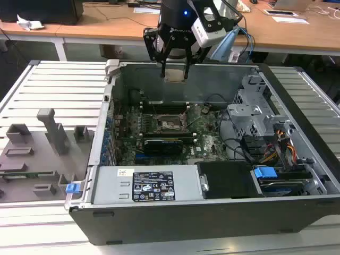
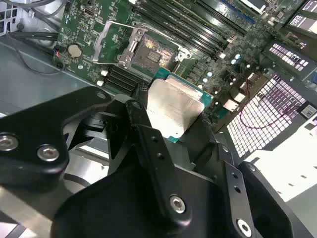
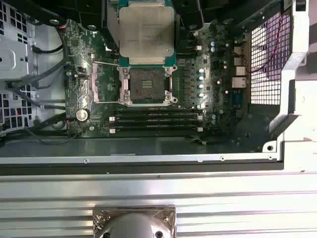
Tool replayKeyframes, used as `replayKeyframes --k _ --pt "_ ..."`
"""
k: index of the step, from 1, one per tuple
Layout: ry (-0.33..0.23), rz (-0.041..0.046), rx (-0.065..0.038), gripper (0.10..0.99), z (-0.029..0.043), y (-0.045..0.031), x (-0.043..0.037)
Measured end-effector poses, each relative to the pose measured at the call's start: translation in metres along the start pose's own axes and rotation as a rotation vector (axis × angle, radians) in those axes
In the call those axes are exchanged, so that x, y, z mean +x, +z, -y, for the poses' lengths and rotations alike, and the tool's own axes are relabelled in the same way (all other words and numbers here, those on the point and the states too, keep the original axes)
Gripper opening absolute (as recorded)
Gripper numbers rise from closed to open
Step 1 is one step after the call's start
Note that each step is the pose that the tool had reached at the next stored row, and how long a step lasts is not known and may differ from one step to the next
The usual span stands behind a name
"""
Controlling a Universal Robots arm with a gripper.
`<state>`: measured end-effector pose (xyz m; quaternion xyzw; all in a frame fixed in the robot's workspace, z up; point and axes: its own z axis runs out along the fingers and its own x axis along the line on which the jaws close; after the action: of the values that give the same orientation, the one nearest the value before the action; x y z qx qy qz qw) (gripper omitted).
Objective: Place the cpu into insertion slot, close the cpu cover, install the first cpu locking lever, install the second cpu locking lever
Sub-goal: 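Place the cpu into insertion slot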
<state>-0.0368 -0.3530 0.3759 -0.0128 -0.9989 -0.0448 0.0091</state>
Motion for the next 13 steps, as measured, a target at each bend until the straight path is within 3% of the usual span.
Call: replayKeyframes --k 13 --pt "0.036 0.0032 -0.001 0.537 0.0000 0.0000 0.0000"
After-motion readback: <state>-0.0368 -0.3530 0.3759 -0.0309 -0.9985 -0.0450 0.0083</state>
